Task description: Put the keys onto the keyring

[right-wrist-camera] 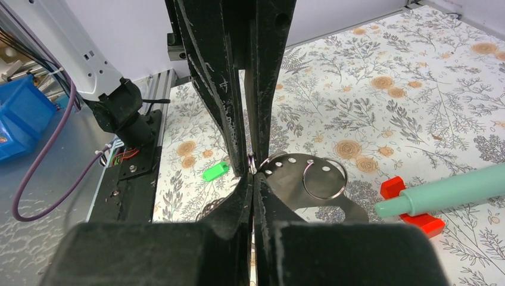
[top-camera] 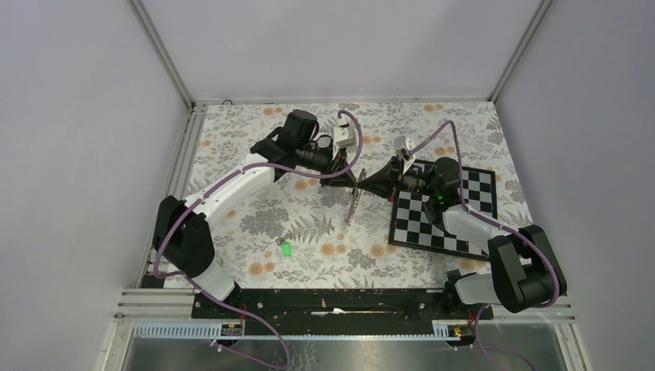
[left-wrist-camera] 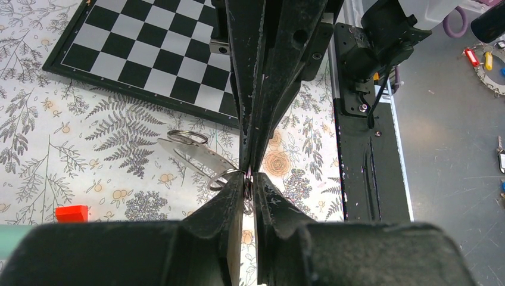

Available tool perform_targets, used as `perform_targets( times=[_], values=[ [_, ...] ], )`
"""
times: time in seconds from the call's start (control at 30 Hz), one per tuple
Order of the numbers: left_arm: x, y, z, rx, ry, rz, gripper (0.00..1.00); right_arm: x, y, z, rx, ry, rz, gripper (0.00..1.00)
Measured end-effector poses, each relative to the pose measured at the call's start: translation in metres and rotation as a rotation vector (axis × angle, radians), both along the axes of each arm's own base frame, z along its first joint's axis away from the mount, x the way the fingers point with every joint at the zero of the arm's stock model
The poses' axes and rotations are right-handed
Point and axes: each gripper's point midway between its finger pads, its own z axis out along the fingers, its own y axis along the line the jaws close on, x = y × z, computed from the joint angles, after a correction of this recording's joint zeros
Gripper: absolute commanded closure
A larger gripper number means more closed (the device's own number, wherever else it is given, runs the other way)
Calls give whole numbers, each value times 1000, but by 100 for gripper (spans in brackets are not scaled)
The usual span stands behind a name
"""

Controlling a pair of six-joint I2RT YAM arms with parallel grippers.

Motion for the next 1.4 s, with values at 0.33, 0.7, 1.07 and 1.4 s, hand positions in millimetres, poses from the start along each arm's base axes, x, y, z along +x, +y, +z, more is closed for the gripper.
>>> perform_targets(
  times=[0.33, 0.7, 1.07, 1.4],
  values=[
    [-2, 1, -5, 1, -1, -10, 78, 1, -1, -1, -3, 10, -5, 100],
    [-5, 3, -14, 11, 19, -16, 88, 2, -2, -1, -2, 9, -9, 100],
    [-5, 4, -14, 10, 18, -16, 100, 2, -3, -1, -3, 8, -8, 100],
    [-1, 6, -17, 94, -55, -28, 100, 0, -3, -7, -32, -47, 9, 72]
  ],
)
